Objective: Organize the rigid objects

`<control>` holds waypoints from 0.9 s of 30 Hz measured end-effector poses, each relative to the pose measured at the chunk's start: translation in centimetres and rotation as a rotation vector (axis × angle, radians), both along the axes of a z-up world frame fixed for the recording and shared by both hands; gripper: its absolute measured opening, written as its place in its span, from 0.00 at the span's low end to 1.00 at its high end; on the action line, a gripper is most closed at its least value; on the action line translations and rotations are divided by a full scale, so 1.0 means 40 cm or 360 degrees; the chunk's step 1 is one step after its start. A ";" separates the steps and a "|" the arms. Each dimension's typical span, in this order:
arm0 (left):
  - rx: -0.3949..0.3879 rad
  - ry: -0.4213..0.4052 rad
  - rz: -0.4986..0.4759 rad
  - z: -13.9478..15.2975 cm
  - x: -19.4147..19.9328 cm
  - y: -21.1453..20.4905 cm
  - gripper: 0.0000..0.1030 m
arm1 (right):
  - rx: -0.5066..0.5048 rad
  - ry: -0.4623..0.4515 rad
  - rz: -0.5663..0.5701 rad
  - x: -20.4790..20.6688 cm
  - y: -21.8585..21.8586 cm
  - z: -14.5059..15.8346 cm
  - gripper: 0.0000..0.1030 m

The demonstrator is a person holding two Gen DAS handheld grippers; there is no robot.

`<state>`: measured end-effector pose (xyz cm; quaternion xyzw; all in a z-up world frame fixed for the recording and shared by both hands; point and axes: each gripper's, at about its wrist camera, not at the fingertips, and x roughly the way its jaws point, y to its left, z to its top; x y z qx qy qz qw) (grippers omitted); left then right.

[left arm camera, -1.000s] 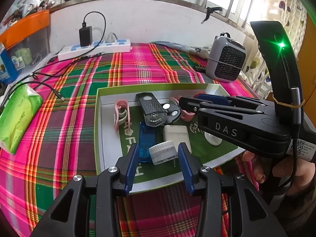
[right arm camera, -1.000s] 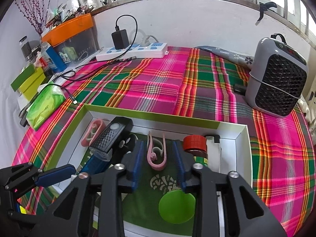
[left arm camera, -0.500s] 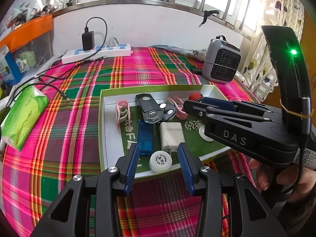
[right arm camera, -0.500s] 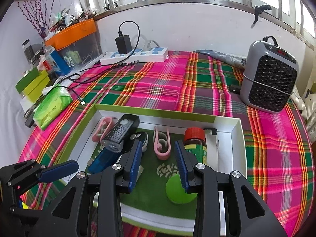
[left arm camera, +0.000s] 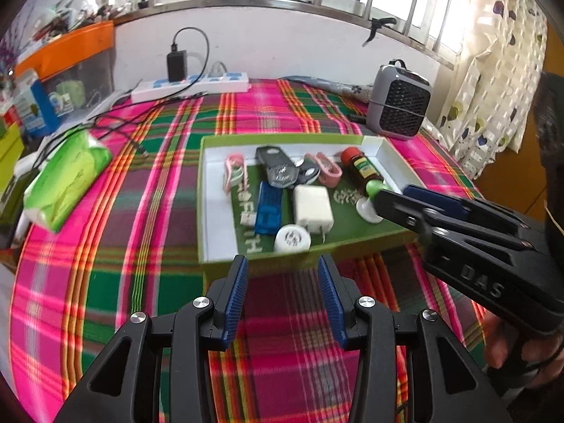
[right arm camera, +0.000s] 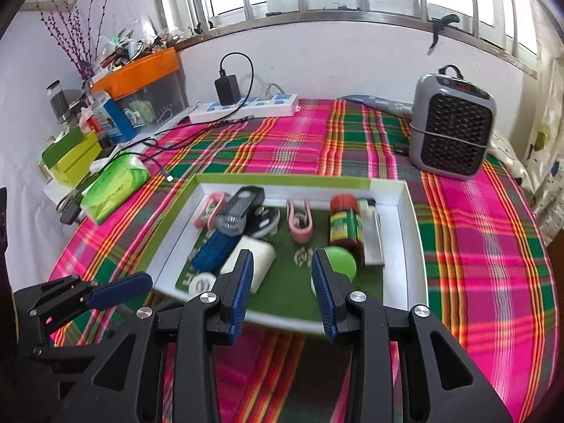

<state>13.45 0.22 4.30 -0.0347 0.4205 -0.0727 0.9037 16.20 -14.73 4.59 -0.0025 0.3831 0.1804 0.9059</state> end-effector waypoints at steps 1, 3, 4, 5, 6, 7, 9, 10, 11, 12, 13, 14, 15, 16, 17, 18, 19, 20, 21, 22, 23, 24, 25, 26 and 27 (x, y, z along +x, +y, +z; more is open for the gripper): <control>0.0002 0.0004 0.0002 -0.002 -0.005 0.001 0.39 | -0.0002 0.0001 -0.0009 -0.013 -0.002 0.000 0.35; 0.0025 0.0015 0.0012 -0.010 -0.020 -0.001 0.39 | -0.0001 0.0010 -0.0028 -0.039 -0.008 -0.006 0.35; 0.0036 0.0018 0.0011 -0.014 -0.028 -0.004 0.39 | -0.0004 0.0017 -0.0033 -0.049 -0.012 -0.008 0.35; 0.0036 0.0026 0.0011 -0.019 -0.036 -0.004 0.39 | -0.0006 0.0025 -0.0040 -0.059 -0.014 -0.012 0.35; 0.0036 0.0033 0.0015 -0.023 -0.040 -0.003 0.39 | -0.0011 0.0034 -0.0050 -0.070 -0.018 -0.017 0.35; 0.0038 0.0043 0.0019 -0.031 -0.046 -0.003 0.39 | -0.0020 0.0036 -0.0060 -0.081 -0.020 -0.022 0.35; 0.0048 0.0072 0.0029 -0.045 -0.054 -0.001 0.39 | -0.0049 0.0036 -0.0065 -0.097 -0.021 -0.032 0.35; 0.0062 0.0082 0.0034 -0.053 -0.058 -0.002 0.39 | -0.0074 0.0038 -0.0070 -0.106 -0.020 -0.040 0.35; 0.0067 0.0089 0.0038 -0.059 -0.063 -0.002 0.39 | -0.0089 0.0044 -0.0072 -0.111 -0.019 -0.047 0.35; 0.0070 0.0091 0.0042 -0.062 -0.068 -0.001 0.39 | -0.0103 0.0061 -0.0072 -0.115 -0.018 -0.056 0.35; 0.0080 0.0088 0.0047 -0.065 -0.074 -0.001 0.39 | -0.0111 0.0067 -0.0073 -0.119 -0.018 -0.061 0.35; 0.0085 0.0087 0.0049 -0.065 -0.078 -0.002 0.39 | -0.0117 0.0069 -0.0074 -0.124 -0.017 -0.065 0.35; 0.0088 0.0089 0.0053 -0.067 -0.081 -0.002 0.39 | -0.0124 0.0073 -0.0076 -0.130 -0.016 -0.070 0.35; 0.0092 0.0090 0.0058 -0.068 -0.084 -0.003 0.39 | -0.0126 0.0078 -0.0079 -0.135 -0.018 -0.074 0.35; 0.0096 0.0094 0.0061 -0.071 -0.087 -0.005 0.39 | -0.0126 0.0083 -0.0080 -0.141 -0.018 -0.077 0.35; 0.0108 0.0093 0.0067 -0.073 -0.090 -0.007 0.39 | -0.0130 0.0090 -0.0084 -0.146 -0.018 -0.081 0.35; 0.0126 0.0089 0.0071 -0.074 -0.092 -0.010 0.39 | -0.0140 0.0091 -0.0096 -0.152 -0.020 -0.085 0.35; 0.0156 0.0081 0.0074 -0.075 -0.096 -0.015 0.39 | -0.0143 0.0093 -0.0106 -0.156 -0.022 -0.088 0.35; 0.0163 0.0085 0.0075 -0.078 -0.098 -0.018 0.39 | -0.0143 0.0106 -0.0120 -0.161 -0.027 -0.092 0.35; 0.0154 0.0095 0.0074 -0.080 -0.099 -0.018 0.39 | -0.0147 0.0112 -0.0129 -0.164 -0.028 -0.094 0.35; 0.0160 0.0099 0.0077 -0.083 -0.100 -0.021 0.39 | -0.0153 0.0115 -0.0139 -0.168 -0.030 -0.096 0.35; 0.0172 0.0094 0.0081 -0.083 -0.102 -0.024 0.39 | -0.0160 0.0116 -0.0148 -0.171 -0.032 -0.098 0.35; 0.0178 0.0093 0.0082 -0.083 -0.102 -0.026 0.39 | -0.0170 0.0119 -0.0161 -0.174 -0.035 -0.100 0.35; 0.0189 0.0090 0.0081 -0.084 -0.104 -0.030 0.39 | -0.0175 0.0121 -0.0172 -0.177 -0.038 -0.101 0.35; 0.0200 0.0088 0.0083 -0.085 -0.104 -0.032 0.39 | -0.0179 0.0126 -0.0186 -0.178 -0.041 -0.104 0.35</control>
